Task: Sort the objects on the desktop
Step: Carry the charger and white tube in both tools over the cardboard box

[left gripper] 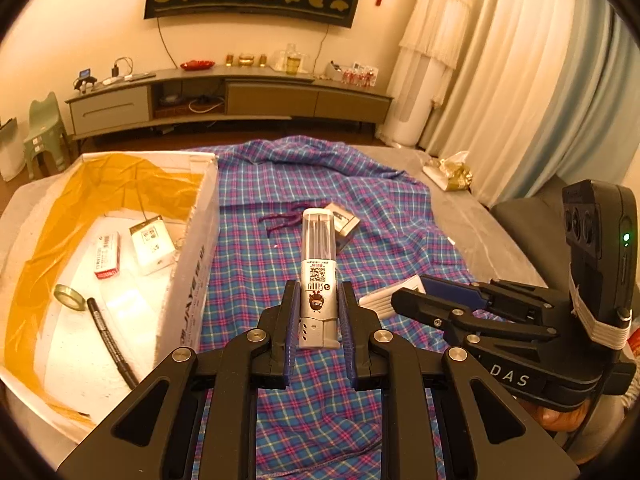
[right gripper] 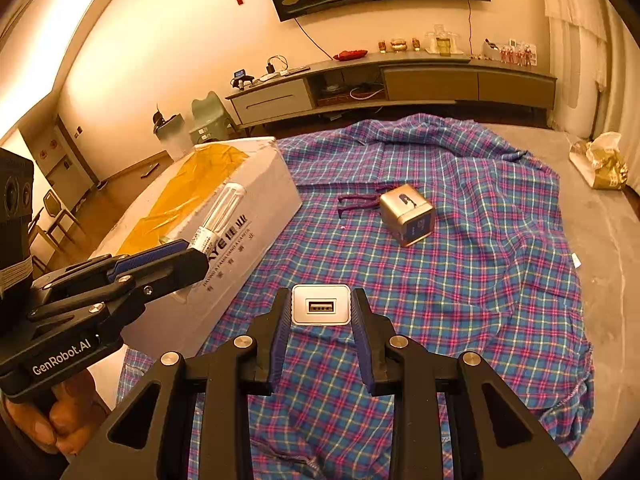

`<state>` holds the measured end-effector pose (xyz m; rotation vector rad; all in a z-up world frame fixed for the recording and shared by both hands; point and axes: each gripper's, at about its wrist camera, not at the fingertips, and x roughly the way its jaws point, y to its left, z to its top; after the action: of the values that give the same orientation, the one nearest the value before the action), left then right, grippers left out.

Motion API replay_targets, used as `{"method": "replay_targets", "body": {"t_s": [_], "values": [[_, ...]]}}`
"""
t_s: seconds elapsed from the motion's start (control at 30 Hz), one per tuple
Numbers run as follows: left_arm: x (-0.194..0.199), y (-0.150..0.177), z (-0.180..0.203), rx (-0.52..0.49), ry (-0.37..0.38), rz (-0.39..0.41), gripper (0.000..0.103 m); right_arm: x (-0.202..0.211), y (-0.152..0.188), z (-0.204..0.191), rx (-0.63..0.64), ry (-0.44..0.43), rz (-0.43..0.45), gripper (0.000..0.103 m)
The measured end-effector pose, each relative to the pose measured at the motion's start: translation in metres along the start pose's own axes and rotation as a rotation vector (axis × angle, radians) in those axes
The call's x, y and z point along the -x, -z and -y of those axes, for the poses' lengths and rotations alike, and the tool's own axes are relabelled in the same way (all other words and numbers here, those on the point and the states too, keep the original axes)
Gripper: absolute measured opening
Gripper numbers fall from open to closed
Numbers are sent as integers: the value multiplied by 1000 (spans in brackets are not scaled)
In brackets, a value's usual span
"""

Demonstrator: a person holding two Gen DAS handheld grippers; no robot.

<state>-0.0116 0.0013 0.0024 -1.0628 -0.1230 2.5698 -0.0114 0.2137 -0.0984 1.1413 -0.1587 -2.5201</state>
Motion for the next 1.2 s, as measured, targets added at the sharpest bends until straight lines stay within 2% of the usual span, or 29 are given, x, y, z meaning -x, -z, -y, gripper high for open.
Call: {"method": "replay_targets", "body": {"t_s": [0.63, 0.97, 1.2], "values": [[63, 0, -37, 57, 22, 112, 19, 32, -12, -74, 110, 18, 53, 31], [93, 2, -74, 132, 11, 168, 19, 37, -23, -124, 199, 9, 71, 31], [113, 3, -115, 204, -15, 206, 19, 27, -32, -153, 248, -9, 70, 31]]}}
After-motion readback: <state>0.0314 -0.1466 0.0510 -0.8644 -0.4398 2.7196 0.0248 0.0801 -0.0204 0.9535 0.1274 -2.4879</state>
